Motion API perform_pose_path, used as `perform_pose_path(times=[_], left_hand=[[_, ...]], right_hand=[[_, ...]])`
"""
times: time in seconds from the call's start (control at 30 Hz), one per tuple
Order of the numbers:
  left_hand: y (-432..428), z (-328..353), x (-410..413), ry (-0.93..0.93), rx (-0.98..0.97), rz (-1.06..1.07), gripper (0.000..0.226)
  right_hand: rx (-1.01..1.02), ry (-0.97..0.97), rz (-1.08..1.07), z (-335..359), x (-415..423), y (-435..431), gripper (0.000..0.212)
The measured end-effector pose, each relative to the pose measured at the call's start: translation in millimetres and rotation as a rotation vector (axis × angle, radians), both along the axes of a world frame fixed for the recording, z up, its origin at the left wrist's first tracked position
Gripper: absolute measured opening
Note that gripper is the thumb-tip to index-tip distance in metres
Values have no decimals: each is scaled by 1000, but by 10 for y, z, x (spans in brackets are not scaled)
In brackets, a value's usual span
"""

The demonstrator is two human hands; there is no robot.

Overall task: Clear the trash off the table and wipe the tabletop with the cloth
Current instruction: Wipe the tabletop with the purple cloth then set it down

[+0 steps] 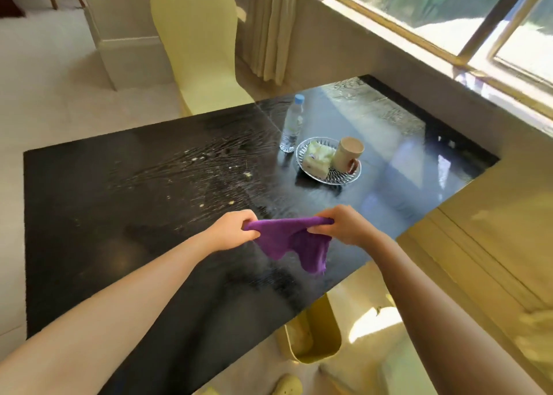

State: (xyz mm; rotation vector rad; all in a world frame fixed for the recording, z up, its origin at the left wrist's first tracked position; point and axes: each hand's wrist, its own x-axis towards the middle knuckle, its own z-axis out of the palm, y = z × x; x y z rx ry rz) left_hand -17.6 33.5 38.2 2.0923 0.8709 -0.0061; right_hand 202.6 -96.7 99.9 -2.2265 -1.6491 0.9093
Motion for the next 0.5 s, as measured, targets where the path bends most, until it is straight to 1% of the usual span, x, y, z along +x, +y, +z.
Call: perform_pose_path(times=[0.03,0.07,0.13,0.2,0.27,0.4,0.5], left_hand=[[-11,70,126,-32,18,9,6],[-11,137,253,-68,31,20,6],[-10,274,515,-142,35,43,10],[-11,387,762,-225,12,67,13],[-31,473,1018,-270,26,70,12],[-140,561,1499,-255,65,26,10],[-199,541,1761,-201,100,-18,10]], right_hand=[[-28,-28,4,45,114,-56,24],[-33,-22,-14,77,235,-113,20],[36,81,-121,144,470,-244,5],[159,189,-253,207,689,-362,14],[238,234,-334,254,912,-458,13],[196,167,-337,220,1364,-610,21],[158,158,-332,181,1643,-703,19]])
